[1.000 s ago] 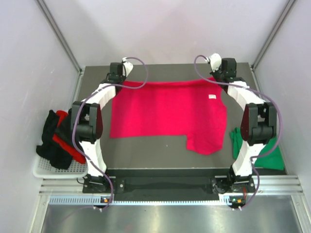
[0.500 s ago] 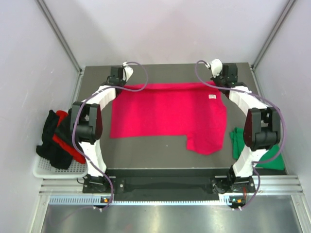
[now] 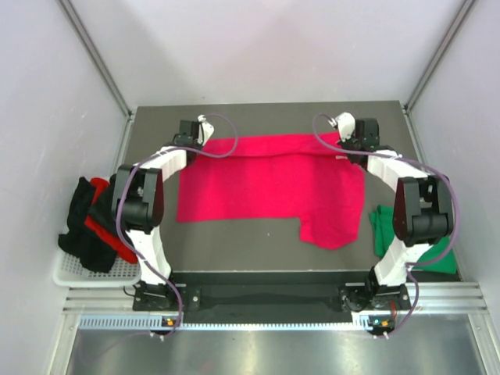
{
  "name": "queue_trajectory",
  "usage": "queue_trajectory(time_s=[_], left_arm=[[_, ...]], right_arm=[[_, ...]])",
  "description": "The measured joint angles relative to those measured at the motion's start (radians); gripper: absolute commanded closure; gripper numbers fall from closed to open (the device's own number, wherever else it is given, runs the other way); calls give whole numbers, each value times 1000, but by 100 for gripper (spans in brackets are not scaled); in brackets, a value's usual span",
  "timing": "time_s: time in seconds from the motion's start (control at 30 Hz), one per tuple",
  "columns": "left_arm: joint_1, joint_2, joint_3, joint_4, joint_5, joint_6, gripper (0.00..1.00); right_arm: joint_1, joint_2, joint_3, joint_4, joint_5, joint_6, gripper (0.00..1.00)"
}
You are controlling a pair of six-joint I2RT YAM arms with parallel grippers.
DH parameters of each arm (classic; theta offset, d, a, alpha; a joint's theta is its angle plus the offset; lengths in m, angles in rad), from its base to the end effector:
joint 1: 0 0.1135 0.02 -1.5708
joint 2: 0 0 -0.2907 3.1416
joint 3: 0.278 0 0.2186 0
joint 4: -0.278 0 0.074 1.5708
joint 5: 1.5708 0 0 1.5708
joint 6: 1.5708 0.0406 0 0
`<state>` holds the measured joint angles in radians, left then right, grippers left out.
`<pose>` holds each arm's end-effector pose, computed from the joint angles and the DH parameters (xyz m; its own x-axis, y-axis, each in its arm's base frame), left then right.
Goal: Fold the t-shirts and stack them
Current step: Fold the tshirt
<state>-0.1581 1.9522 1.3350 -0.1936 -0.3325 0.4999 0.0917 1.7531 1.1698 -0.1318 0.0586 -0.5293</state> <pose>0.4087 -0.0517 0.2291 -0.6633 0.5646 -0.4912 0.2788 0.7956 0.5379 0.3663 0.0313 0.2586 -0.5397 -0.5558 -0.6323 -0.3706 0.8312 -0.4144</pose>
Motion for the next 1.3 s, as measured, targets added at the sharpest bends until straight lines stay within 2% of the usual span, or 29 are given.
queue_trajectory(time_s=[0.13, 0.17, 0.2, 0.23, 0.27, 0.3, 0.33, 0.37, 0.43, 0.57, 0.67, 0.73, 0.93, 1.1, 1.3], left_arm=[[0, -2, -11, -2, 2, -6, 99], [0, -2, -11, -3, 2, -10, 93], [0, -2, -11, -6, 2, -13, 84], [0, -2, -11, -10, 2, -19, 76], [0, -5, -11, -20, 2, -32, 68], [0, -8, -11, -32, 2, -42, 66], [0, -16, -12, -47, 2, -56, 63], [0, -31, -18, -56, 2, -63, 57], [0, -80, -39, -63, 3, -79, 54], [0, -203, -59, -50, 16, -95, 54], [0, -225, -26, -42, 34, -116, 57], [-1, -193, 13, -45, 48, -133, 60], [-4, 1, 136, -101, 92, -199, 64], [-5, 65, 135, -165, 114, -226, 65], [-5, 65, 129, -166, 117, -236, 66]], right_arm=[[0, 0, -22, 5, -3, 6, 100], [0, 0, -25, 5, -4, 9, 98], [0, 0, -26, 3, -6, 11, 93], [0, 0, -26, 1, -9, 16, 78], [0, 0, -26, -2, -11, 23, 72], [0, -1, -26, -5, -15, 26, 67], [0, -6, -31, -9, -21, 31, 58], [0, -16, -37, -19, -28, 38, 54], [-1, -51, -52, -41, -54, 43, 50], [-2, -123, -51, -56, -105, 51, 48], [-2, -111, 11, -85, -158, 50, 48], [-3, -58, 89, -123, -202, 42, 49], [-3, 244, 410, -284, -343, 20, 54], [-3, 408, 545, -391, -399, 18, 55], [-3, 491, 665, -455, -448, 38, 56]])
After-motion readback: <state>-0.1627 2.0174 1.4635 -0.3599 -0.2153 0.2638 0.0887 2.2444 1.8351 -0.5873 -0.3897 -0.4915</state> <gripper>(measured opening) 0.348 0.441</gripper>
